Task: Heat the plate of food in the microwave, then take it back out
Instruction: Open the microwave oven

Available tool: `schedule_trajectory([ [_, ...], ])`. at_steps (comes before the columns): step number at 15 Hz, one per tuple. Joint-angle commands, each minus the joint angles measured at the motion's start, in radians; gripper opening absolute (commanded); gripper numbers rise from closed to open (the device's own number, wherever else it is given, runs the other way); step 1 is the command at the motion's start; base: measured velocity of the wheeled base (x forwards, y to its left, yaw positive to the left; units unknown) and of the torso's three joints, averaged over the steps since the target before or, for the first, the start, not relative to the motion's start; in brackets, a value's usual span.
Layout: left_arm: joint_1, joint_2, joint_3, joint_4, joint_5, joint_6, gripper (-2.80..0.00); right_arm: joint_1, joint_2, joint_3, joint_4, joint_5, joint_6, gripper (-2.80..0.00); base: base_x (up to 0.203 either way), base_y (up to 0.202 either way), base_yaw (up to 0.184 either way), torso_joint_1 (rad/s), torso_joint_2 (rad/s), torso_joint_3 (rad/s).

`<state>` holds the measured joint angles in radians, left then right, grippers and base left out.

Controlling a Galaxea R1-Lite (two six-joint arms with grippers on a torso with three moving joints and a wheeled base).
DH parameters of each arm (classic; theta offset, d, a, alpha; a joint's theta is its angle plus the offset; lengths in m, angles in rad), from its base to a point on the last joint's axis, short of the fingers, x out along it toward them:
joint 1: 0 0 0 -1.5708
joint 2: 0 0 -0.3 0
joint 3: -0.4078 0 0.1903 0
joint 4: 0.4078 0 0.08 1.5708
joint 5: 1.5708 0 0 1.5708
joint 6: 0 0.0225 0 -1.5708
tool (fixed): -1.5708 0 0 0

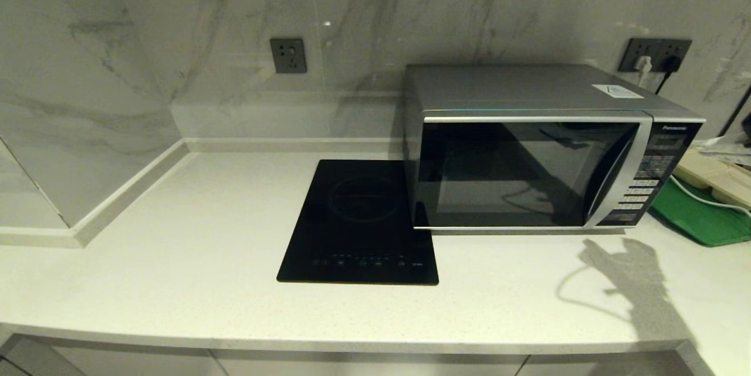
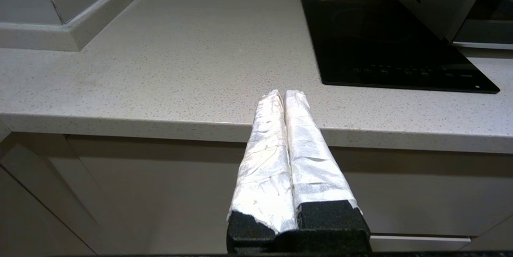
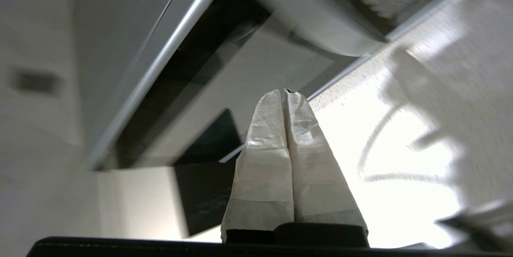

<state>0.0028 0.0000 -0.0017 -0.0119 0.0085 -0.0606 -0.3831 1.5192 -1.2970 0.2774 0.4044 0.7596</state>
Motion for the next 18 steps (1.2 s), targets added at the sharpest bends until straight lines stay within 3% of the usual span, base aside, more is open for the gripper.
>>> schedule_trajectory([
  [1, 0.0, 0.0, 0.0, 0.0, 0.001, -0.001, -2.8, -0.237, 0.028, 0.036, 0.026, 0.261, 0.036, -2.8, 0.0, 0.0, 0.0, 0.0, 0.0, 0.0],
  [3, 0.0, 0.0, 0.0, 0.0, 0.001, -0.001, -2.8, -0.353, 0.167, 0.069, 0.046, 0.42, 0.02, -2.8, 0.0, 0.0, 0.0, 0.0, 0.0, 0.0],
  [4, 0.0, 0.0, 0.0, 0.0, 0.001, -0.001, -2.8, -0.382, 0.241, 0.087, 0.053, 0.46, -0.027, -2.8, 0.0, 0.0, 0.0, 0.0, 0.0, 0.0],
  [5, 0.0, 0.0, 0.0, 0.0, 0.001, -0.001, -2.8, -0.398, 0.308, 0.111, 0.059, 0.484, -0.096, -2.8, 0.0, 0.0, 0.0, 0.0, 0.0, 0.0],
  [7, 0.0, 0.0, 0.0, 0.0, 0.001, -0.001, -2.8, -0.413, 0.425, 0.163, 0.065, 0.513, -0.311, -2.8, 0.0, 0.0, 0.0, 0.0, 0.0, 0.0],
  [9, 0.0, 0.0, 0.0, 0.0, 0.001, -0.001, -2.8, -0.402, 0.504, 0.152, 0.065, 0.523, -0.408, -2.8, 0.0, 0.0, 0.0, 0.0, 0.0, 0.0],
  [13, 0.0, 0.0, 0.0, 0.0, 0.001, -0.001, -2.8, -0.392, 0.629, 0.016, 0.063, 0.526, -0.482, -2.8, 0.0, 0.0, 0.0, 0.0, 0.0, 0.0],
  [18, 0.0, 0.0, 0.0, 0.0, 0.001, -0.001, -2.8, -0.373, 0.76, -0.172, 0.067, 0.528, -0.485, -2.8, 0.0, 0.0, 0.0, 0.0, 0.0, 0.0],
])
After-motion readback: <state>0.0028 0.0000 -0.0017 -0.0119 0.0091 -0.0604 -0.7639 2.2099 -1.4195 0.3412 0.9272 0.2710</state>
